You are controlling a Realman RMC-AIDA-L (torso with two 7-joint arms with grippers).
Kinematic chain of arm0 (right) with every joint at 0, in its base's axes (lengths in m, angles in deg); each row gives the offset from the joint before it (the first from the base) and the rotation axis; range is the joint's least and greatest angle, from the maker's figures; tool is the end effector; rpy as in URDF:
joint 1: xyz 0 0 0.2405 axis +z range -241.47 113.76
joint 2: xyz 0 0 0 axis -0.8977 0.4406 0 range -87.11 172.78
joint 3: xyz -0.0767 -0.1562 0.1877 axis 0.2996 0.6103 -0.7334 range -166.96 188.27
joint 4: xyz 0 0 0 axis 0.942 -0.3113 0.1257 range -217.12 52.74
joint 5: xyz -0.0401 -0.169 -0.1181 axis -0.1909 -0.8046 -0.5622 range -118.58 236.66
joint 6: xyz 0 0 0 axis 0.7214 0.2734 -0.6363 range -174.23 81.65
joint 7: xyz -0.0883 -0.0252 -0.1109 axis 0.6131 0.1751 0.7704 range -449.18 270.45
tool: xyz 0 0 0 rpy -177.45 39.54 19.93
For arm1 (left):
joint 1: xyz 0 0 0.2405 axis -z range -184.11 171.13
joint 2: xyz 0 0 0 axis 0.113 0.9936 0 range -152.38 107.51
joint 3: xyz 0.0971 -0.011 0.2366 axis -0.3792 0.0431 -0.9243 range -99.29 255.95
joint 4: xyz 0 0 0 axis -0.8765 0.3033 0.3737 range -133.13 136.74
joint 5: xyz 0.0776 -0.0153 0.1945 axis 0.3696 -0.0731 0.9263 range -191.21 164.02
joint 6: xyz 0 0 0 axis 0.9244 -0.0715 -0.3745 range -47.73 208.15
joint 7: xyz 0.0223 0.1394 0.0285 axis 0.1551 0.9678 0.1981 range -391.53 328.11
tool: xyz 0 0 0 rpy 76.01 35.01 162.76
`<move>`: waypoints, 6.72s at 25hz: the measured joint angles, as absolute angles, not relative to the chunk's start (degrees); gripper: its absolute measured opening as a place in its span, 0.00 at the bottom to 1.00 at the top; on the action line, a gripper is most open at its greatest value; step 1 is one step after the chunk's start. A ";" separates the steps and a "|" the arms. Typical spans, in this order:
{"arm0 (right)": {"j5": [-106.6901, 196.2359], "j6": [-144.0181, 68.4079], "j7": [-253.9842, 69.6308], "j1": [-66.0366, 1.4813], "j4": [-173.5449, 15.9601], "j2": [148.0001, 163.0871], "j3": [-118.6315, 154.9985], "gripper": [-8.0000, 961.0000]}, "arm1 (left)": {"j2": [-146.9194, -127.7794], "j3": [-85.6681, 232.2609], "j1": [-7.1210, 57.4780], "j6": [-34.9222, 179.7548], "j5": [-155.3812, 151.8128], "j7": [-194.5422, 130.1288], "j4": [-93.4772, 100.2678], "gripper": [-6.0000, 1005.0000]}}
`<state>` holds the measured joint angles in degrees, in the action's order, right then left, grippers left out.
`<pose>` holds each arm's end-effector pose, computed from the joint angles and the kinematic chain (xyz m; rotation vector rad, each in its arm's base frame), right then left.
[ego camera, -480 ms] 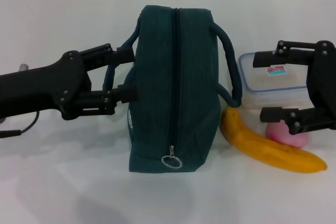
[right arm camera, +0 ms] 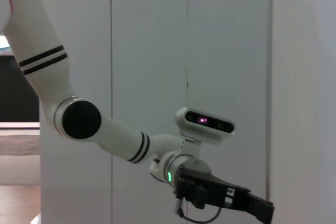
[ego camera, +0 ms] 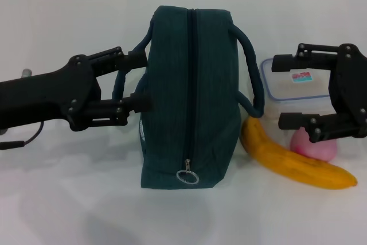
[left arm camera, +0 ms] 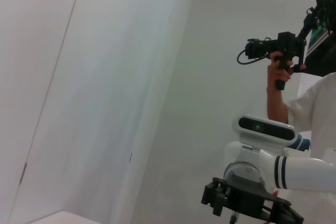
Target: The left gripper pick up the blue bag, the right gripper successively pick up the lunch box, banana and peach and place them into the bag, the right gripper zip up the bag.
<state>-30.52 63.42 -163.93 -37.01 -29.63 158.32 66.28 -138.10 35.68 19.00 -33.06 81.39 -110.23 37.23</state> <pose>0.1869 0.2996 0.0531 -2.8936 -0.1079 1.1052 -0.2382 0.2806 0.0449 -2.7635 -0.4583 -1.3233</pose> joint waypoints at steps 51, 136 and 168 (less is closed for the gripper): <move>-31.39 60.36 -159.04 -44.56 -40.67 156.30 61.07 0.83 | -135.19 31.91 38.33 -20.47 111.58 -175.55 55.71 0.65; -18.71 26.60 -183.89 -38.66 -78.46 158.58 39.65 0.11 | -137.28 31.74 37.19 -18.27 116.22 -170.59 54.89 0.06; -6.59 46.30 -208.28 -36.00 -80.24 159.02 39.57 0.14 | -137.96 31.75 37.42 -16.78 116.21 -169.34 54.88 0.06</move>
<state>-6.59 46.30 -208.28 -36.00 -80.24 159.02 39.57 -137.96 31.75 37.42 -16.78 116.21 -169.34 54.88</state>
